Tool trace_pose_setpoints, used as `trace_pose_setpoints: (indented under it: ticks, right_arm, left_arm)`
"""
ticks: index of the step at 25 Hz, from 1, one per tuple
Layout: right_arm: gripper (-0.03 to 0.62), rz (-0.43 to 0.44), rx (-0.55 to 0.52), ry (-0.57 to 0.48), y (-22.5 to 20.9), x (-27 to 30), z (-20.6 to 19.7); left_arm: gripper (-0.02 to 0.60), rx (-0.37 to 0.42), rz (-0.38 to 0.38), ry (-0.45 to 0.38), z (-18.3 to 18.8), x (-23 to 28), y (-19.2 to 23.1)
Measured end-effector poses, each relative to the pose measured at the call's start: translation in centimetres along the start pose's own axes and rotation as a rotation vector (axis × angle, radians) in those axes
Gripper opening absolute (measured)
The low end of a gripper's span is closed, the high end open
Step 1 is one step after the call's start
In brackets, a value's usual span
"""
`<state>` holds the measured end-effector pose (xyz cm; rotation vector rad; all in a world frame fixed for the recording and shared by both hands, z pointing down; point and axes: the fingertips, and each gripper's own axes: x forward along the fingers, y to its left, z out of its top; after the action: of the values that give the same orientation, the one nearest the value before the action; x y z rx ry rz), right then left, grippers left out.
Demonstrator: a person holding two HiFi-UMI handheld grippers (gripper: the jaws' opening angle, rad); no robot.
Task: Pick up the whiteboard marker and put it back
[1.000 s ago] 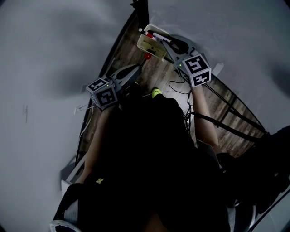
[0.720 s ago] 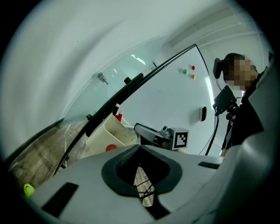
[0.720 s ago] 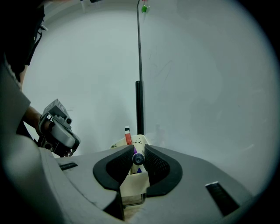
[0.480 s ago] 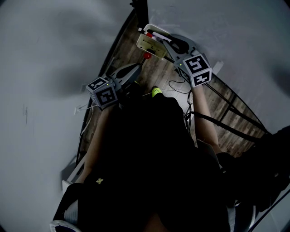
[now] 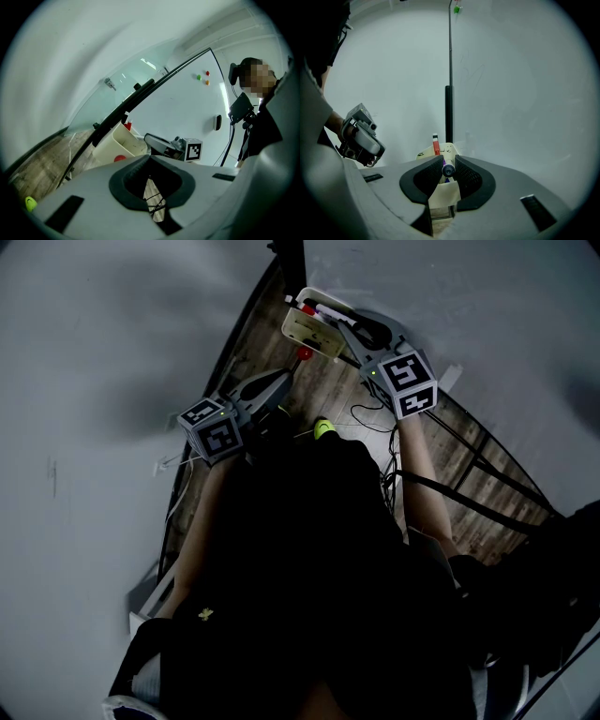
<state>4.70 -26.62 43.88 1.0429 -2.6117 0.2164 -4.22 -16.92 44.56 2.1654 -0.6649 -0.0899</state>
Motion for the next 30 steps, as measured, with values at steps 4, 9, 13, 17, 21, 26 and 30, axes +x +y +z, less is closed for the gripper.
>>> trace_pose_setpoints:
  ticks: [4,9,13,17,21,26,30]
  right_arm:
    - [0.083,-0.011,-0.013,0.005,-0.1,-0.1,-0.1]
    - [0.118,0.021,-0.01,-0.008,0.6,0.0,0.1]
    - [0.129,0.021,-0.011,-0.018,0.7,0.1,0.3]
    - [0.13,0.027,-0.009,-0.026,0.7,0.0,0.6]
    - [0.133,0.035,-0.018,-0.05,0.8,-0.4,1.4]
    - [0.133,0.06,-0.036,-0.083,1.4,-2.1,2.1]
    - [0.133,0.068,-0.04,-0.095,1.5,-3.2,1.8]
  left_arm:
    - [0.006,0.001,-0.003,0.002,0.0,0.1,-0.1]
    - [0.006,0.003,-0.004,0.005,0.1,0.2,-0.1]
    - [0.006,0.004,-0.004,0.005,0.2,0.3,0.0]
    - [0.006,0.005,0.002,0.001,0.3,0.4,0.1]
    - [0.006,0.014,0.014,-0.014,0.4,0.5,-0.4]
    - [0.006,0.041,0.035,-0.044,-0.2,0.5,-2.0]
    - [0.006,0.05,0.051,-0.052,-1.1,0.6,-2.9]
